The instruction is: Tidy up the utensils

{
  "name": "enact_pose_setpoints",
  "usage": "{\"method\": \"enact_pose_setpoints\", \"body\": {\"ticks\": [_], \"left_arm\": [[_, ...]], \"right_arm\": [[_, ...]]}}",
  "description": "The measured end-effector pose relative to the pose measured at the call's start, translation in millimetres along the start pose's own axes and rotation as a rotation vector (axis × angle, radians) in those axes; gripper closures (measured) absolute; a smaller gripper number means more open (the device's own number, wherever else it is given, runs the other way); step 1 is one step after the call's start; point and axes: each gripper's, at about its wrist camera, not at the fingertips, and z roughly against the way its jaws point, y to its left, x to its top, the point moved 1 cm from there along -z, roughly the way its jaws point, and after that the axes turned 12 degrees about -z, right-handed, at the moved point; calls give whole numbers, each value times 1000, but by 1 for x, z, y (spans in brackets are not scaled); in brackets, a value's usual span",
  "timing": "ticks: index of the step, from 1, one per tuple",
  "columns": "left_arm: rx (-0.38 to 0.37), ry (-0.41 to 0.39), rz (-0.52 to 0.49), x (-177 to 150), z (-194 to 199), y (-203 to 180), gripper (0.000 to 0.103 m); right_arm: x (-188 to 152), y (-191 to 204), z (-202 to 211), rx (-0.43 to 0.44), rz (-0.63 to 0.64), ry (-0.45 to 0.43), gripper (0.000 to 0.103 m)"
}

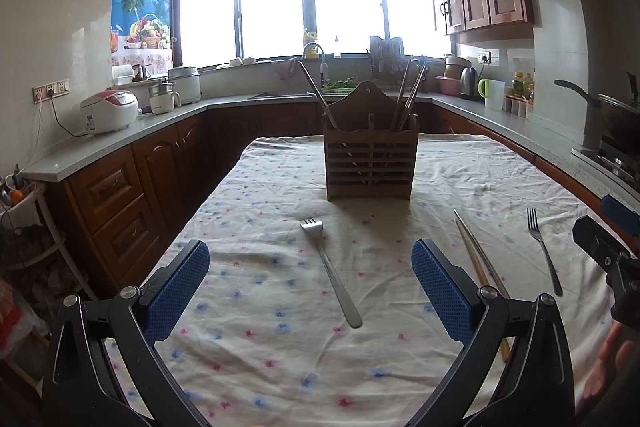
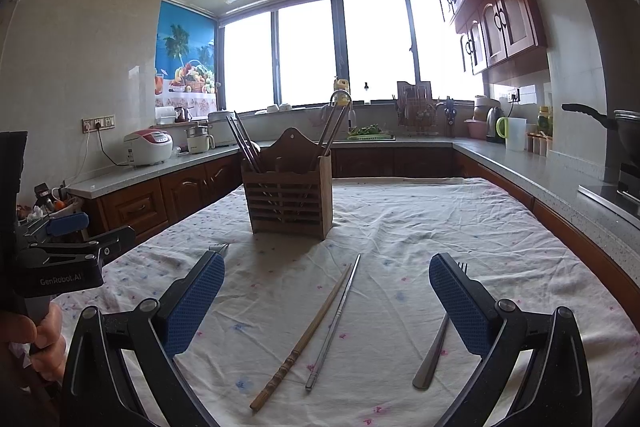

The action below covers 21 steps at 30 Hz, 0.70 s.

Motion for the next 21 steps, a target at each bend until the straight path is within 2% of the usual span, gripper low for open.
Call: {"method": "enact_pose_setpoints", "body": {"ticks": [21], "left_arm": [[-24, 13, 3, 3, -5, 0, 0]], "right_arm": [[0, -2, -2, -3, -7, 6, 0]]}}
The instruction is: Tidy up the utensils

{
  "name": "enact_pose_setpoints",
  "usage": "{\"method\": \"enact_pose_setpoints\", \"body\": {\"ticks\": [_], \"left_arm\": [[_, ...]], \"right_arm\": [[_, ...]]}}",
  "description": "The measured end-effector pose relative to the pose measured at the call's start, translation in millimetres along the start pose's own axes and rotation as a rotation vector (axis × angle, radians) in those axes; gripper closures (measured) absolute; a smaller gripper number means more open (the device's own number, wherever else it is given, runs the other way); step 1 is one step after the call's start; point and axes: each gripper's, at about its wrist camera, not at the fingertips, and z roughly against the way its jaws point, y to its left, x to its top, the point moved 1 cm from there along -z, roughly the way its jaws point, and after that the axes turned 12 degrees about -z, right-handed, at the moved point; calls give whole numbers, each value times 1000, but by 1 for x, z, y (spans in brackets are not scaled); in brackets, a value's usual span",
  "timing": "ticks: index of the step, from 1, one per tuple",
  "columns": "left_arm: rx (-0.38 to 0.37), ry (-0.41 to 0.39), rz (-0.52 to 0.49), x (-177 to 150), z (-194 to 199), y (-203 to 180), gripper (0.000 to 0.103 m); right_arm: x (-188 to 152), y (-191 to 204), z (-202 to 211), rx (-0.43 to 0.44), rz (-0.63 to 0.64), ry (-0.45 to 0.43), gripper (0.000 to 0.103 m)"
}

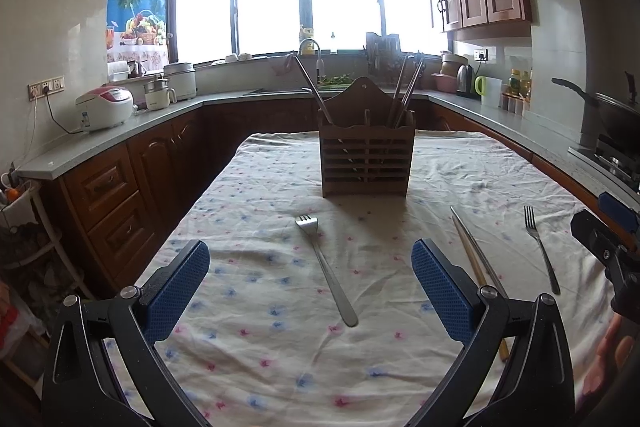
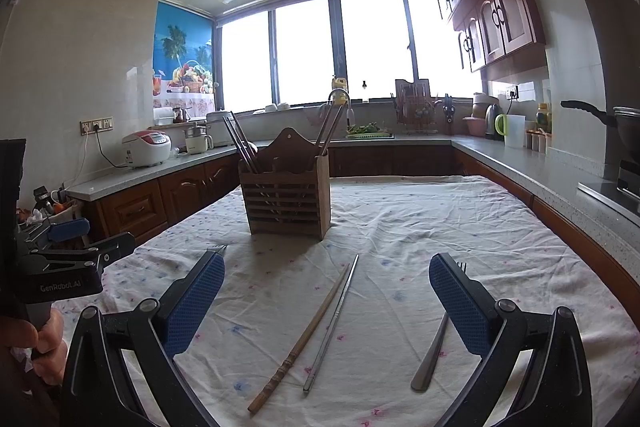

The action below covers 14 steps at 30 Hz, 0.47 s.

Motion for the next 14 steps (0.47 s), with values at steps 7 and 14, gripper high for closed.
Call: {"method": "enact_pose_setpoints", "body": {"ticks": [7, 14], "left_arm": [[-14, 2, 0, 2, -2, -1, 0], [-30, 11, -3, 6, -5, -4, 0]], "right_arm": [[2, 0, -1, -7, -4, 5, 0], [4, -5, -6, -18, -28, 22, 0]]}}
